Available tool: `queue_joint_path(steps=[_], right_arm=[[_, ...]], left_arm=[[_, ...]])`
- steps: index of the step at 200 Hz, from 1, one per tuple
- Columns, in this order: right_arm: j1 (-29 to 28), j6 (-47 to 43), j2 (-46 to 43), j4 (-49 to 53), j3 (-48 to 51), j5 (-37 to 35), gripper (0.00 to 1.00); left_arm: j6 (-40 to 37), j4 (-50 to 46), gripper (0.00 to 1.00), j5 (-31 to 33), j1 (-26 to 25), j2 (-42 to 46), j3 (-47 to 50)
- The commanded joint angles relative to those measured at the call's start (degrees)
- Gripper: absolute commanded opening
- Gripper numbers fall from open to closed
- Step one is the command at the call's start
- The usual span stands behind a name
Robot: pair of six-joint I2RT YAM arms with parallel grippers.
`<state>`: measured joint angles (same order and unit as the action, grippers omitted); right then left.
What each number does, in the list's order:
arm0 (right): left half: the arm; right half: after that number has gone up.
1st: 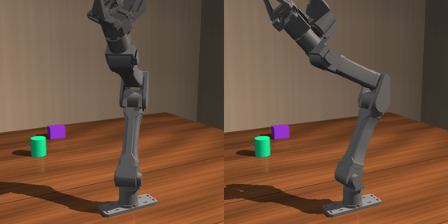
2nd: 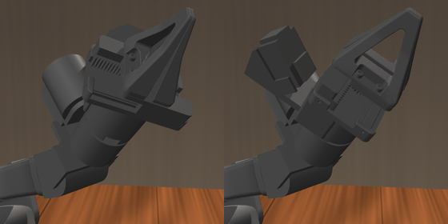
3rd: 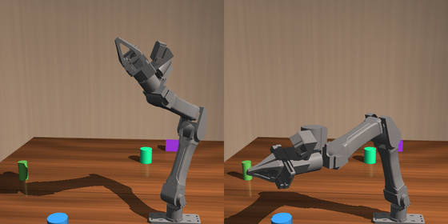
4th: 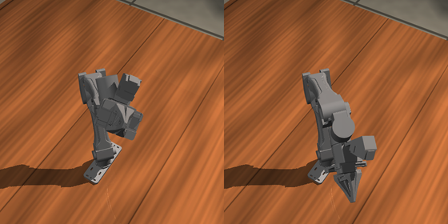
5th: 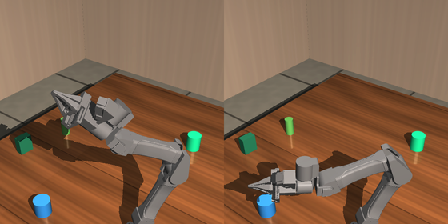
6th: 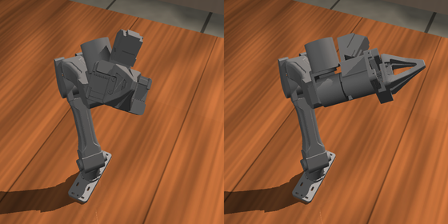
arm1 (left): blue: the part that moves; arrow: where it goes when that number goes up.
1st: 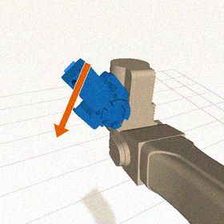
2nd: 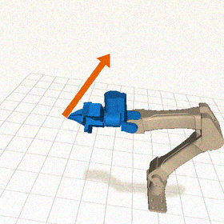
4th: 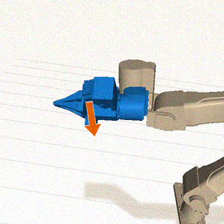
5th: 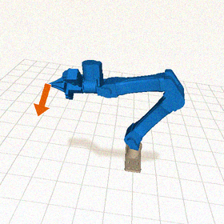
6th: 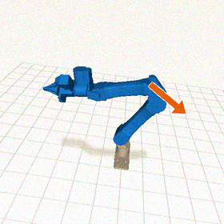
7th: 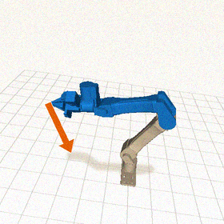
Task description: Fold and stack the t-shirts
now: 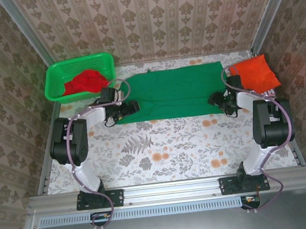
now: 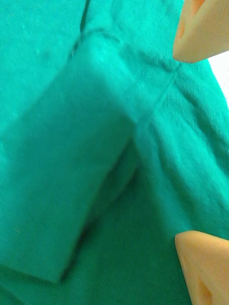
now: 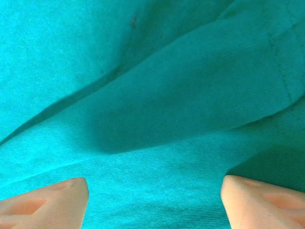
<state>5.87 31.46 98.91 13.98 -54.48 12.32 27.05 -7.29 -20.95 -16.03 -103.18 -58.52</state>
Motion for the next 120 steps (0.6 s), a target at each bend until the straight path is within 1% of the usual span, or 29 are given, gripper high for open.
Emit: queue_joint_path(steps=[1,32,43,53,93,120], right_arm=[[1.0,0.1,-1.6,5.6,3.3,-1.3,0.75],[3.4,0.3,-4.5,7.4,8.9,0.3,0.74],[4.1,0.6,-6.3,7.4,11.7,1.3,0.7],[4.7,0.8,-8.6,7.9,14.2,1.7,0.7],[4.8,0.7,-18.7,12.6,21.7,0.8,0.71],[4.8,0.4,-27.1,17.1,24.6,0.7,0.71]], left_arm=[[0.9,1.7,0.92,2.1,0.8,2.7,4.1],[1.7,0.0,0.92,2.1,0.5,5.5,9.2],[2.3,-0.7,0.92,1.9,0.1,7.1,11.2],[2.9,-2.0,0.92,2.0,-0.4,8.8,12.8],[6.7,-8.3,0.93,4.0,-4.1,19.7,19.1],[7.3,-14.7,0.93,6.4,-5.1,27.6,19.8]])
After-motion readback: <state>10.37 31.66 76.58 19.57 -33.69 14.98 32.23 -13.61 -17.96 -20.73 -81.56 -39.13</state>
